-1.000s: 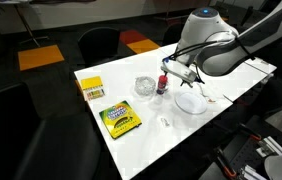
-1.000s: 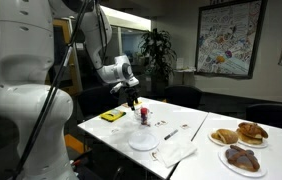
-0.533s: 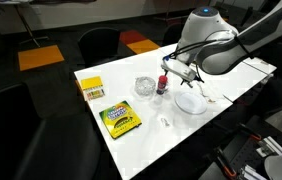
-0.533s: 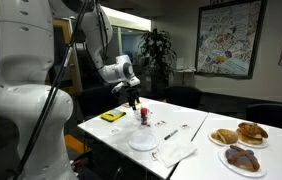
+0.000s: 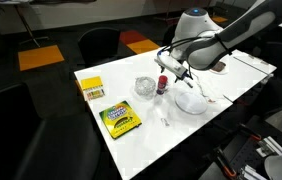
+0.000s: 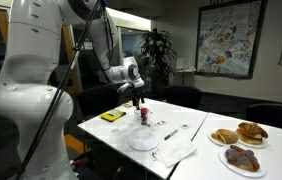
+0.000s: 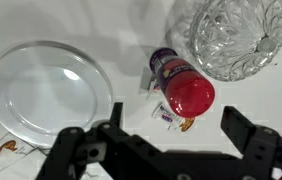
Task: Move the glass object and the bottle on the table
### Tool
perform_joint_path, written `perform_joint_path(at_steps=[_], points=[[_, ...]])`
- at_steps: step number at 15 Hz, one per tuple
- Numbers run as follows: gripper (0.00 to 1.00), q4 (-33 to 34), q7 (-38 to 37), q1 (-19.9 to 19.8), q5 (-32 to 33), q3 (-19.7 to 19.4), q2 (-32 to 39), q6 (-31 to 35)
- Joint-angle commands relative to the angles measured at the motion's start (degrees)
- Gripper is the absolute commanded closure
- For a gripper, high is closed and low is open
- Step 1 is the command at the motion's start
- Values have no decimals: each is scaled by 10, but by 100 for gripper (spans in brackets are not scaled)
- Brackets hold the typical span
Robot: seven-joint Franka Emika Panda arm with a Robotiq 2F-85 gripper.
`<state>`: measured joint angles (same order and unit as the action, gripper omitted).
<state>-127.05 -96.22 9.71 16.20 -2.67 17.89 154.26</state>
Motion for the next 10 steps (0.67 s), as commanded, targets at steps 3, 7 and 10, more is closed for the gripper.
perform_joint_path(at_steps=[3,7,10], points=[[0,83,2,11,-57,-11,89,-13],[25,119,3,18,-81,-19,122,-15],[42,137,6,20,-96,-20,139,-17]])
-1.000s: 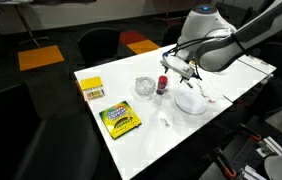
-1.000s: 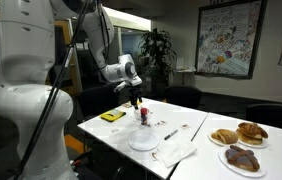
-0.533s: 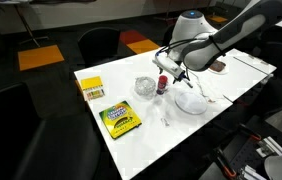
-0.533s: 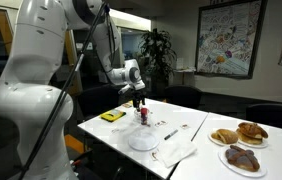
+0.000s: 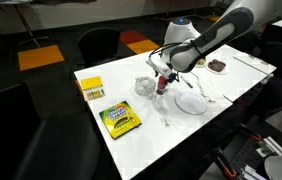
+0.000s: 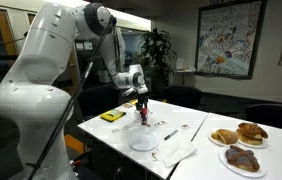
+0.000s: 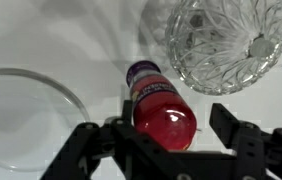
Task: Move the glass object and the bottle on the table
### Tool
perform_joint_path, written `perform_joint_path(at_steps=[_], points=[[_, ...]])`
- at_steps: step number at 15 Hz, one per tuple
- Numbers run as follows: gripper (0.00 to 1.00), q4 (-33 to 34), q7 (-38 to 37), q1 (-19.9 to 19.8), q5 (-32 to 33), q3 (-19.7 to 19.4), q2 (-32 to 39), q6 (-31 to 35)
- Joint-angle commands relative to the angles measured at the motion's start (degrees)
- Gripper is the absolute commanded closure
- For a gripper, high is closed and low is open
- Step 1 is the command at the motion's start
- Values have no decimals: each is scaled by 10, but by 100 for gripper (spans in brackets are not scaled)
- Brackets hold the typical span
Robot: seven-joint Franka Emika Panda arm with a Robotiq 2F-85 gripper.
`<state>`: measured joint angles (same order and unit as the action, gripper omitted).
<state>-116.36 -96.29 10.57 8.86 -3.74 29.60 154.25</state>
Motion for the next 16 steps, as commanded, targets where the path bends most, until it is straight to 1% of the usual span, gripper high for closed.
perform_joint_path(at_steps=[1,3,4,6,10,13,16], points=[[49,34,8,11,-27,-9,25,-17],[63,40,9,11,-34,-9,29,-17],[66,40,8,12,-37,-10,27,-18],[67,32,-3,17,-35,-21,18,-18],[67,-6,-62,29,-16,-80,-14,-16],[67,-33,-110,38,9,-131,-34,-11],[67,-56,-151,37,39,-164,-49,-12]])
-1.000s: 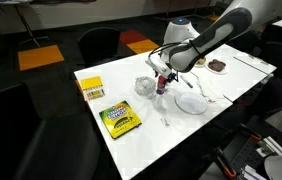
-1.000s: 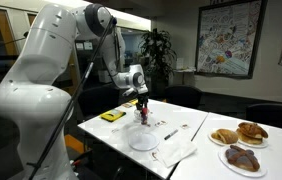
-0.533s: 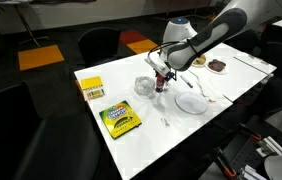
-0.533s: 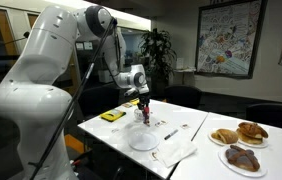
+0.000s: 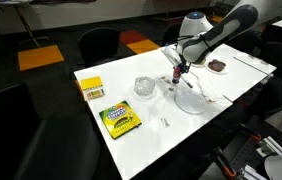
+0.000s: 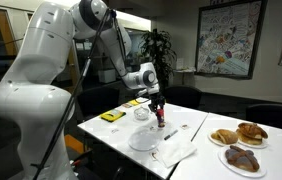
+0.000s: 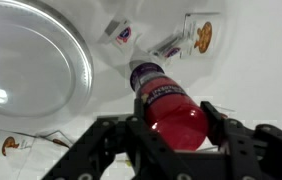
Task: Move the glass object and the bottle on the table
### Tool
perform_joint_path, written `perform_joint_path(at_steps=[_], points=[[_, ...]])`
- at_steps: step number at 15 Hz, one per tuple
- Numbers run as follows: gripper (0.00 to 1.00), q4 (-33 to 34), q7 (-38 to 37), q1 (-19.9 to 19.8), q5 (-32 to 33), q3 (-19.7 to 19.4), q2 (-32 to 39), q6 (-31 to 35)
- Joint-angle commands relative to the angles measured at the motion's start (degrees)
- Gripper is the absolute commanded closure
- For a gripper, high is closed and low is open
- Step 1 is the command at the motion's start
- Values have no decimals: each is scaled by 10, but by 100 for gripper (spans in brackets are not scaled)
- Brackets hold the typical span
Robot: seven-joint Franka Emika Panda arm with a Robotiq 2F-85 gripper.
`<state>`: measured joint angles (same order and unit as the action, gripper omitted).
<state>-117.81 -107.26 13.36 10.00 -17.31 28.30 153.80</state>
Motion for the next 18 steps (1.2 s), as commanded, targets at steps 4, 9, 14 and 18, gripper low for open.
perform_joint_path(at_steps=[4,9,14,18], points=[[67,-64,-77,-1,63,-44,-47,6],[67,-73,-46,-28,43,-7,-35,76],[67,-81,-34,-40,-1,14,-31,109],[67,-90,-30,-53,-48,21,-36,111]])
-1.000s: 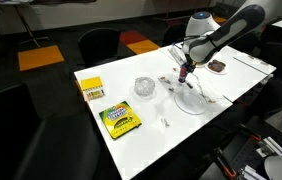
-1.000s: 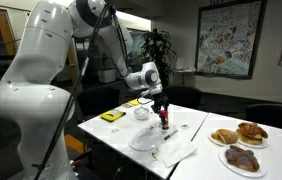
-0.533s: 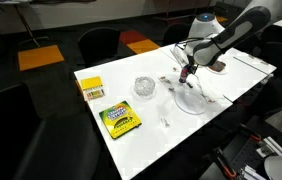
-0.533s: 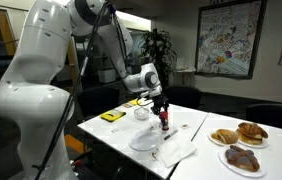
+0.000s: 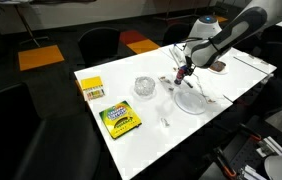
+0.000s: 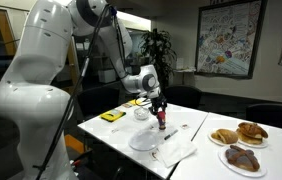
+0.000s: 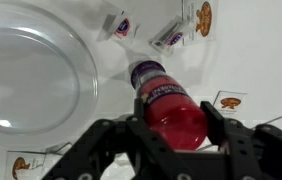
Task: Move the glass object and the bottle on the table
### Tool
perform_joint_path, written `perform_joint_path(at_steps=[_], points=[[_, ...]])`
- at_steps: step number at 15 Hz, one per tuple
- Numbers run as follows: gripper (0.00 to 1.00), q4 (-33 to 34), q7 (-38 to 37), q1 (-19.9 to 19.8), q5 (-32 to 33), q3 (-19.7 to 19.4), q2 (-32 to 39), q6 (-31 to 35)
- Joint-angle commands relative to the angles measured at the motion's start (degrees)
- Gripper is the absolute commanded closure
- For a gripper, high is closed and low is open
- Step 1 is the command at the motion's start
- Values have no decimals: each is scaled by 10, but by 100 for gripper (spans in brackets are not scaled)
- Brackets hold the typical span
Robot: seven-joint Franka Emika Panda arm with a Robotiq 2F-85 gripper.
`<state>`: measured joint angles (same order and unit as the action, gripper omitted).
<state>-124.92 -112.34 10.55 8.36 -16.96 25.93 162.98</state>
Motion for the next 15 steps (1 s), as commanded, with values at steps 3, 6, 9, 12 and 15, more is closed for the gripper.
perform_joint_path(at_steps=[3,6,9,12,15], points=[[67,-25,26,-36,-61,22,-12,23],[67,-28,35,-44,-81,28,-10,28],[65,-29,42,-44,-90,30,-9,28],[16,-28,43,-38,-89,28,-11,20],[1,-23,21,-7,-65,3,-20,-8]])
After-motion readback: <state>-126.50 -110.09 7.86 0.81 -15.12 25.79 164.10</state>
